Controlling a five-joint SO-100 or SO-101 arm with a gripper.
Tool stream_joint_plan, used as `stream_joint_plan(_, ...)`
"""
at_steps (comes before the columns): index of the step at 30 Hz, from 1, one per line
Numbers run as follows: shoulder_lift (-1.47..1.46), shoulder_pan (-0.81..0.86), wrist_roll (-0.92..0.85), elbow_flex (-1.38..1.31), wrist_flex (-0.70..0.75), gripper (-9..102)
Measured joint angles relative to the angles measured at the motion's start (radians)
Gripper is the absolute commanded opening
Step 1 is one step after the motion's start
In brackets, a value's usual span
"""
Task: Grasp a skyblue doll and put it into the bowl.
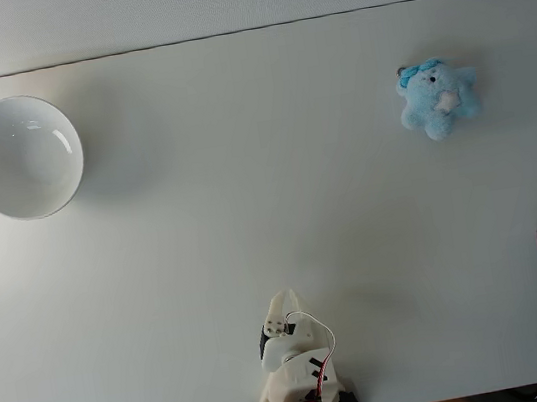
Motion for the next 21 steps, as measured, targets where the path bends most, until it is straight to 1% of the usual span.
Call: stream_joint_plan(21,0.003,0.0,-0.003,0.035,-0.002,0)
